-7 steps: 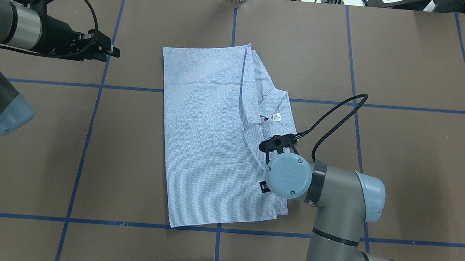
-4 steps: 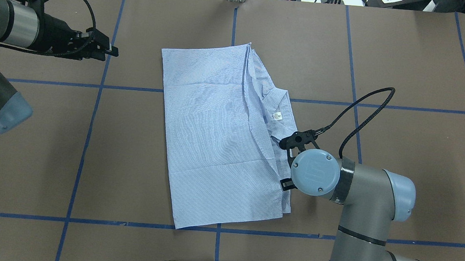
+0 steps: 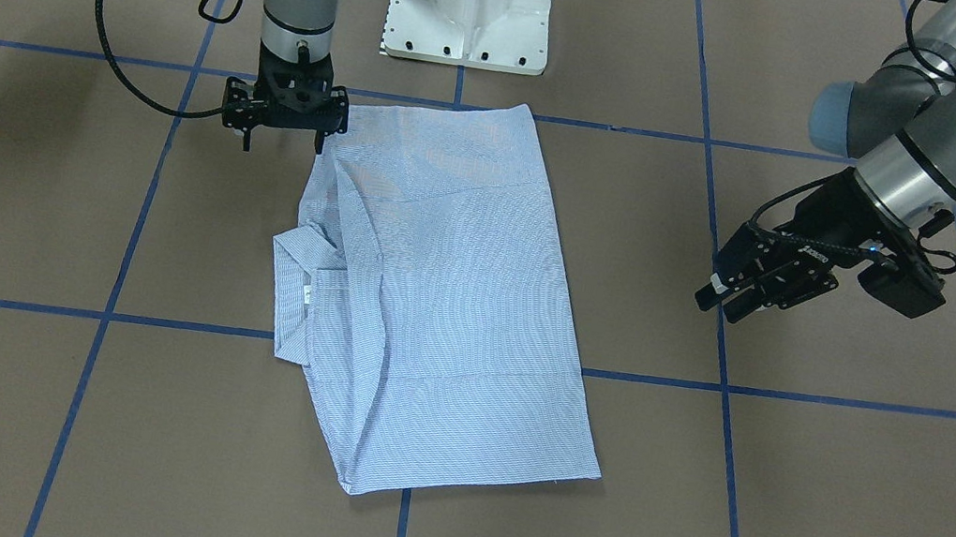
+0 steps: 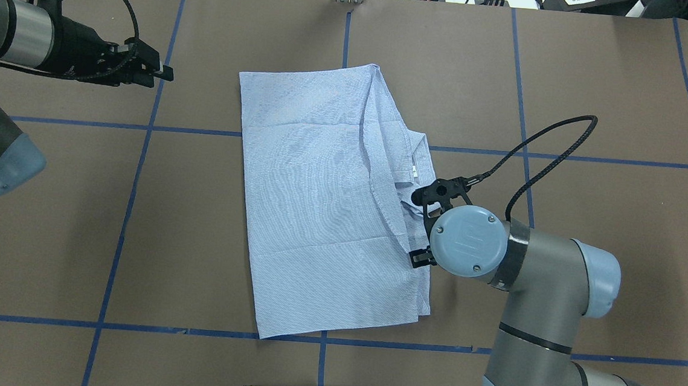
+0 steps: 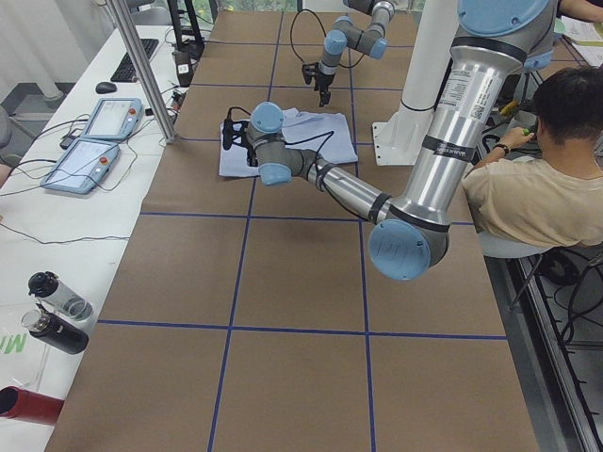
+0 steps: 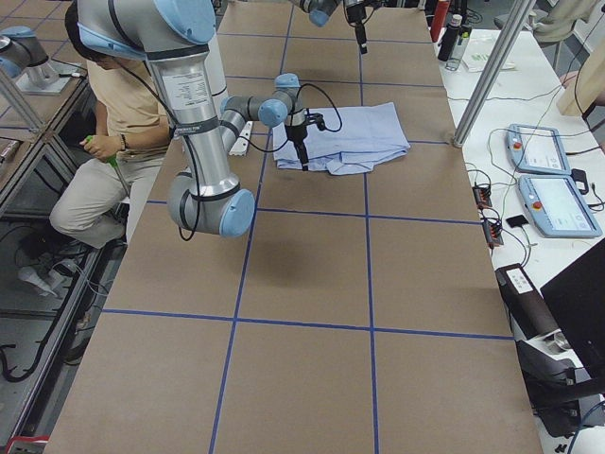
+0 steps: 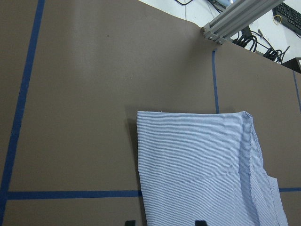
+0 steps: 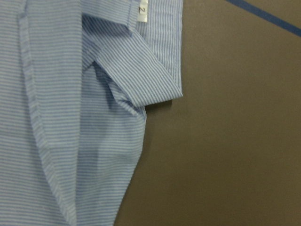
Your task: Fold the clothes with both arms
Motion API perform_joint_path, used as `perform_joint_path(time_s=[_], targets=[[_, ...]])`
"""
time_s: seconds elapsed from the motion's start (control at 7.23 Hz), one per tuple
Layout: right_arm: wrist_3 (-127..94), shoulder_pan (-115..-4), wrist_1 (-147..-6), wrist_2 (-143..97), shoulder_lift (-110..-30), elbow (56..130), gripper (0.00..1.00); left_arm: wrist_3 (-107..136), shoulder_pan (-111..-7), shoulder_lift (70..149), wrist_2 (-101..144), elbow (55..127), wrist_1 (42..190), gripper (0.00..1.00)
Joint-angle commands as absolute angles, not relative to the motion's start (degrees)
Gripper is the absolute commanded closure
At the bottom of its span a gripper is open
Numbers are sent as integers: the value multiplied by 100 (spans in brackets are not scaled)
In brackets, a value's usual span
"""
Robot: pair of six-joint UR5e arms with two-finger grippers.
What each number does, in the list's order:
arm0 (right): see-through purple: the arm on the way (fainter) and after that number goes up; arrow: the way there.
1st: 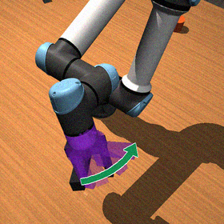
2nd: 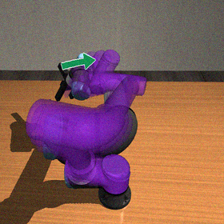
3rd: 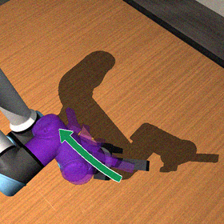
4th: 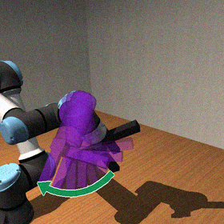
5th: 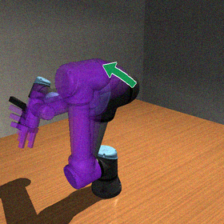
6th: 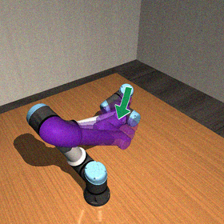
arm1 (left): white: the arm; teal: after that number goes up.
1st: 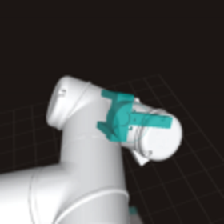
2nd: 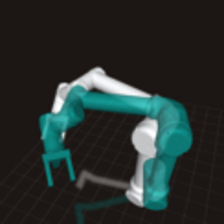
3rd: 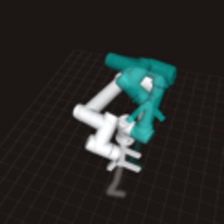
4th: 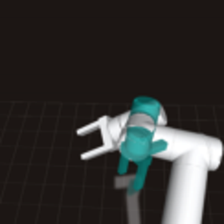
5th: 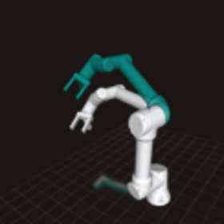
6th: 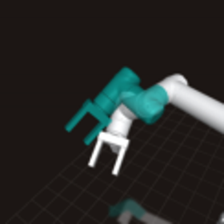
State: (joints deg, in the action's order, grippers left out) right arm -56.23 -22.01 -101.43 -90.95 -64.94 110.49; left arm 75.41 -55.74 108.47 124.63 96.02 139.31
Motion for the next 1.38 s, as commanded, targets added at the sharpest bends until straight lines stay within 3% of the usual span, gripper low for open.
perform_joint_path(time_s=[0.0,0.41,0.97,1.24], targets=[[-5625,-2259,-10125,-9079,-5682,10305,0,7541,-5590,10802,12463,9624,13931,48],[-5581,-2294,-10072,-9044,-5476,9766,0,7541,-5590,10758,12463,9677,13931,48],[-5159,-2680,-10081,-9123,-5835,9826,0,7541,-5599,10767,12472,9677,13922,48],[-4940,-2847,-10133,-9314,-6038,10194,0,7541,-5625,10767,12472,9677,13922,48]])
